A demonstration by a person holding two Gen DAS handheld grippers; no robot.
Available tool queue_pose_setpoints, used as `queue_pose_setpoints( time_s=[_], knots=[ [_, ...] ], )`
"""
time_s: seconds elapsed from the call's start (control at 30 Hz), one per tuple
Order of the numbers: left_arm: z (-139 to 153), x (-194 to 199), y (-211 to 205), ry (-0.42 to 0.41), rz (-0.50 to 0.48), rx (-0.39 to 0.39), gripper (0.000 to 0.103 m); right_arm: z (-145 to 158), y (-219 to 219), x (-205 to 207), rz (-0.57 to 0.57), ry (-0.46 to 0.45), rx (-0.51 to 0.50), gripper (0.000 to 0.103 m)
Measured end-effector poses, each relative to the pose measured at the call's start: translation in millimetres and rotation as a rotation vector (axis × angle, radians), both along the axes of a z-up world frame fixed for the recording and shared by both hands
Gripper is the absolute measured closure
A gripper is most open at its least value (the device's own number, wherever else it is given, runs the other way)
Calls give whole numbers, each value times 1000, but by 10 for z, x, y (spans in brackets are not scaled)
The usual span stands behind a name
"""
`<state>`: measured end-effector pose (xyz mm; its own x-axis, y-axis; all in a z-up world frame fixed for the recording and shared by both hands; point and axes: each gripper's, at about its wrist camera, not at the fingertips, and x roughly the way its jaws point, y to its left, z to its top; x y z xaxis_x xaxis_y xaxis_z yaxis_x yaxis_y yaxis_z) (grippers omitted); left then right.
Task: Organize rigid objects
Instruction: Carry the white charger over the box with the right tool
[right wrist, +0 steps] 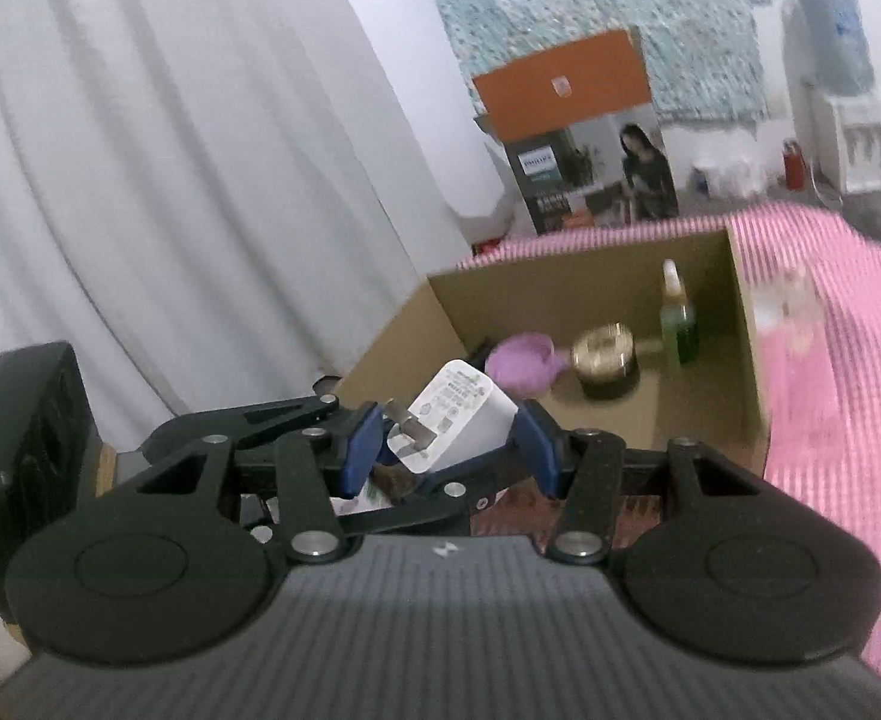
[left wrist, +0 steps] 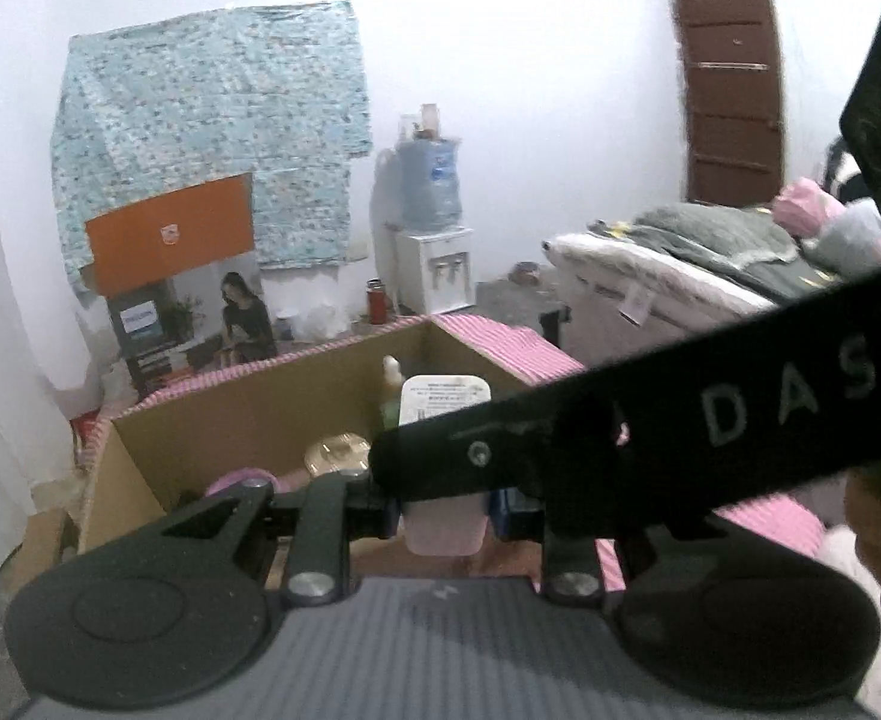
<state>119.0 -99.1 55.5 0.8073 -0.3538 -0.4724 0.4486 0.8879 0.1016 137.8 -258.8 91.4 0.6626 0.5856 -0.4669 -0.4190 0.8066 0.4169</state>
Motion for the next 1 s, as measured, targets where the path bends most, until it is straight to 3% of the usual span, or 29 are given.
queue_pose_setpoints(
  time_s=[0.1,0.23,0.53,0.73,0.93,1.0],
  knots=[
    [57,262,-13,45,39,-32,75,114,32,288,21,7,-20,53],
    [-9,699,33,159,83,-50,75,75,45,826,54,104,-22,53],
    [-430,1458,195,471,171,-89,75,-403,103,1745,114,361,-33,53],
    [-628,1612,215,561,226,-100,74,-644,214,1916,151,422,-68,52],
    [-682,1690,222,600,249,-124,75,-749,232,2019,168,446,-71,52],
    [-672,1701,217,613,234,-153,71,-765,239,2039,174,447,-70,52]
  ],
)
